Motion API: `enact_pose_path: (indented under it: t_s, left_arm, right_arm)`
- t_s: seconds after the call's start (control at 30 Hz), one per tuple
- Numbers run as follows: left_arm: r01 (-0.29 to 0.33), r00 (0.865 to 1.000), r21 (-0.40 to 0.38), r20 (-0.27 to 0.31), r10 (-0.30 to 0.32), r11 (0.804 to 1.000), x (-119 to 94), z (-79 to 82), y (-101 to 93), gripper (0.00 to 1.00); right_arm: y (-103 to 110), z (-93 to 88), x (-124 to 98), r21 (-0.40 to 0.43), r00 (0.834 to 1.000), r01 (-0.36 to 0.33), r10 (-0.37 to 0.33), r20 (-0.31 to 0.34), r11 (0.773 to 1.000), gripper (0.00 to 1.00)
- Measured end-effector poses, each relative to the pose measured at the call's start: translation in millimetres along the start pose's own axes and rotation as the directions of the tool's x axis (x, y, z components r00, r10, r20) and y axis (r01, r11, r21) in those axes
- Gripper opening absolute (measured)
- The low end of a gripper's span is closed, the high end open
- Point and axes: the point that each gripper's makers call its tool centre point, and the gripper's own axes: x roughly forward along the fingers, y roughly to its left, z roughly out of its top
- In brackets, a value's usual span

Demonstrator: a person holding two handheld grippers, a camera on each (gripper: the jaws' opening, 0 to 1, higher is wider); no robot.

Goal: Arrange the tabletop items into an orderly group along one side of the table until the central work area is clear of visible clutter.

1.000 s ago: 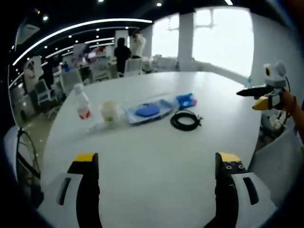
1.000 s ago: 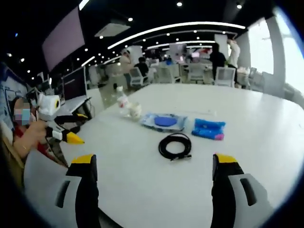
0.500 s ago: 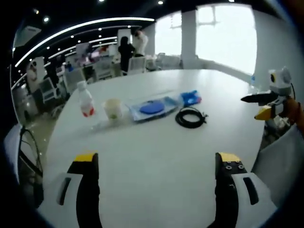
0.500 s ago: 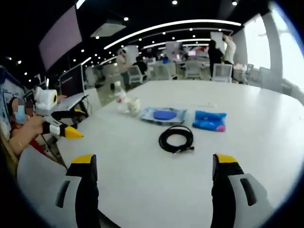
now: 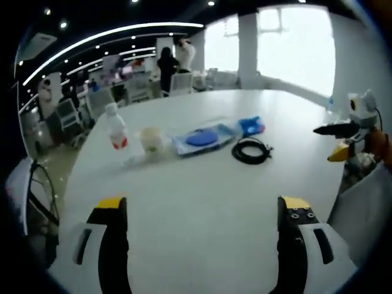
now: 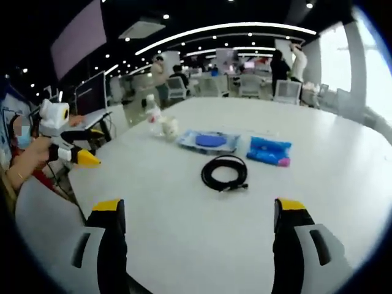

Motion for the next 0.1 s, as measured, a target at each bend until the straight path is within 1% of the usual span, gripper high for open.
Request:
enact_pose_path:
  t_s: [0.1]
  left_arm:
    - [0.006, 1.0, -0.01, -0.01, -0.006, 1.0, 0.6, -2.1, -0.8, 0.99]
  right_arm:
    - [2.3, 1.5, -0.5, 0.004, 1.0, -0.005, 0.005, 0.008, 1.0, 0.99]
